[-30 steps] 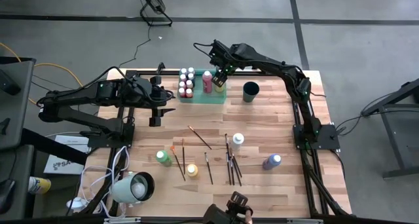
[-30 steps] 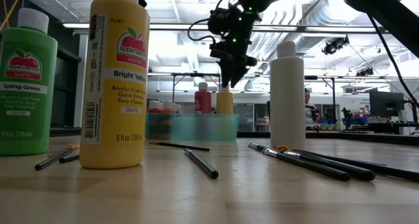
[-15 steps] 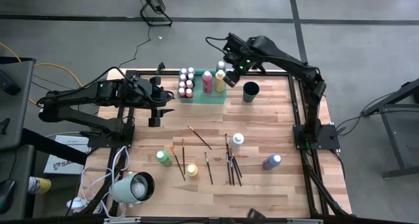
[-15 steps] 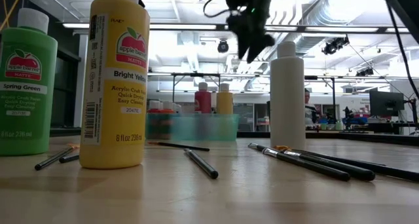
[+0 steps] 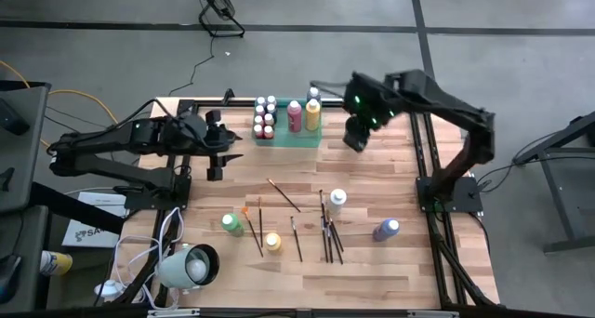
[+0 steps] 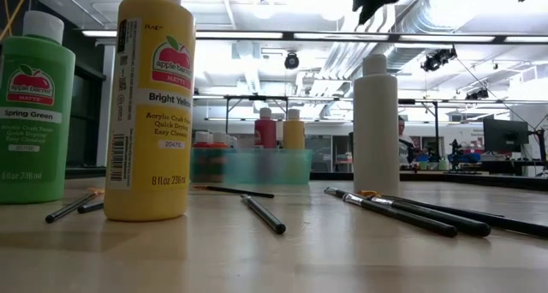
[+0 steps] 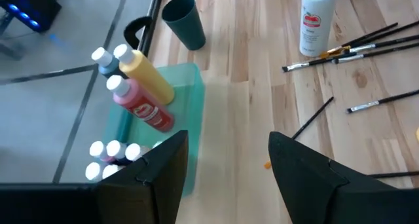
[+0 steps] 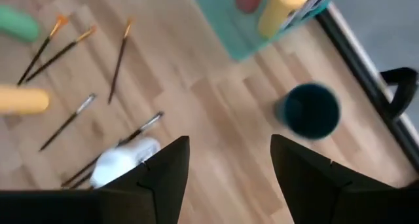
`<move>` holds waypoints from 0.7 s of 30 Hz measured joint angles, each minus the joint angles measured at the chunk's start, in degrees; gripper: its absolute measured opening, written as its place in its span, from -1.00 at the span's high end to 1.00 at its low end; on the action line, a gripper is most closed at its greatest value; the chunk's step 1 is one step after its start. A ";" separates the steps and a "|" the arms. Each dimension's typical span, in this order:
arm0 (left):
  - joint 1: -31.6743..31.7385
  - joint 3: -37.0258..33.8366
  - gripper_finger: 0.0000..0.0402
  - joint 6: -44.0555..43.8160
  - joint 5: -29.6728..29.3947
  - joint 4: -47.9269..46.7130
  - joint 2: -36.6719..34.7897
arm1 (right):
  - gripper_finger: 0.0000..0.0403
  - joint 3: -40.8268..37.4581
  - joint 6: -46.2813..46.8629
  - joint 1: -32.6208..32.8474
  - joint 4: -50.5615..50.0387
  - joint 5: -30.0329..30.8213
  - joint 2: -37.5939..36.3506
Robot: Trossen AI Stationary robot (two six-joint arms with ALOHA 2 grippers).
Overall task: Pick & Place Paint Supplies
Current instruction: Put the large blue paint bottle into the green bin
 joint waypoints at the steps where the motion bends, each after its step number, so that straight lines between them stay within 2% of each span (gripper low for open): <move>1: 0.00 -1.42 -0.03 -0.76 0.03 1.26 -1.10 | -0.02 -1.63 1.31 1.65 0.06 0.66 -1.21; 4: 0.00 -5.67 -0.03 -3.71 0.40 5.43 -4.74 | -0.02 -7.82 6.60 6.18 0.23 2.52 -5.48; 8: -0.02 -9.11 -0.03 -5.80 1.52 9.64 -8.26 | -0.02 -17.41 19.26 12.29 0.04 0.87 -11.54; 14: -0.02 -9.44 -0.03 -6.03 2.00 10.98 -9.69 | -0.02 -28.62 45.44 24.73 -0.10 -2.05 -18.27; 21: -0.02 -9.49 -0.03 -6.92 2.87 10.87 -9.41 | -0.02 -36.15 65.17 40.73 0.52 -0.82 -20.82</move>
